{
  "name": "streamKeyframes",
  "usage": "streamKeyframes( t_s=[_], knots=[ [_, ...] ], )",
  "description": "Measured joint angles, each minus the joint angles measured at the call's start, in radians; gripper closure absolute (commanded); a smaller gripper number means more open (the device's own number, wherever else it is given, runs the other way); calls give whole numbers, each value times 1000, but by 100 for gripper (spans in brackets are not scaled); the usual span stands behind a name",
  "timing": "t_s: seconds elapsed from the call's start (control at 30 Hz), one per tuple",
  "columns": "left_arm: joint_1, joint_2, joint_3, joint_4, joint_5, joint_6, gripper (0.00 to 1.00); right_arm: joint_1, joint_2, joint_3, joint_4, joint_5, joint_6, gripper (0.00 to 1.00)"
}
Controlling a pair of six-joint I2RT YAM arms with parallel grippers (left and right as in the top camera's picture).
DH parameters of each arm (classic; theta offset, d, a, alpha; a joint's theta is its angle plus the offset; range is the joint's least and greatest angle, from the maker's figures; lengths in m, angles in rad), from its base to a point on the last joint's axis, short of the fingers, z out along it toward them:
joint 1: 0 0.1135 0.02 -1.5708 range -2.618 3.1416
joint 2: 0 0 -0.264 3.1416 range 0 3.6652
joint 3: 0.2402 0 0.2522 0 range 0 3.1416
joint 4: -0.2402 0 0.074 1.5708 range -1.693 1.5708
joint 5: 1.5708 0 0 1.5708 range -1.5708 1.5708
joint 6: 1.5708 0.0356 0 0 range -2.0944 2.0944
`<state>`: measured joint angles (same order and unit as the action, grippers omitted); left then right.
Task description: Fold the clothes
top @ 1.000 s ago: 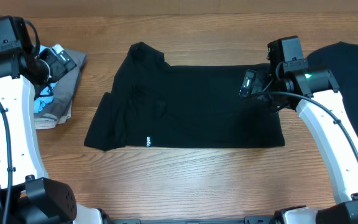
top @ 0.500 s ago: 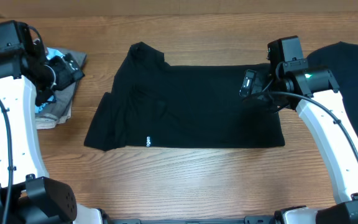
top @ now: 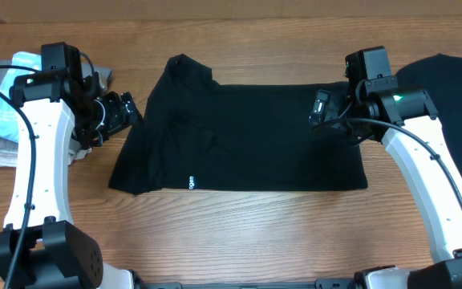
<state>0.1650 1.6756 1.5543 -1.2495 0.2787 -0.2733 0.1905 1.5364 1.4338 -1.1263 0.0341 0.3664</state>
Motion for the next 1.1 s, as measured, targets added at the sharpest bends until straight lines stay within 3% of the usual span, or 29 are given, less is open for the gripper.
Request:
streamKeyframes(
  t_s=[0.13,0.3,0.53,1.1],
  knots=[
    [0,0,0,-23,-5,23,95,0,0,0,0,0,0,0],
    [0,0,-5,-86,-94,23,96,0,0,0,0,0,0,0],
    [0,0,-126,-56,-184,15,96,0,0,-1,0,0,0,0],
    [-2,0,-570,493,-198,14,96,0,0,-2,0,0,0,0]
  ],
)
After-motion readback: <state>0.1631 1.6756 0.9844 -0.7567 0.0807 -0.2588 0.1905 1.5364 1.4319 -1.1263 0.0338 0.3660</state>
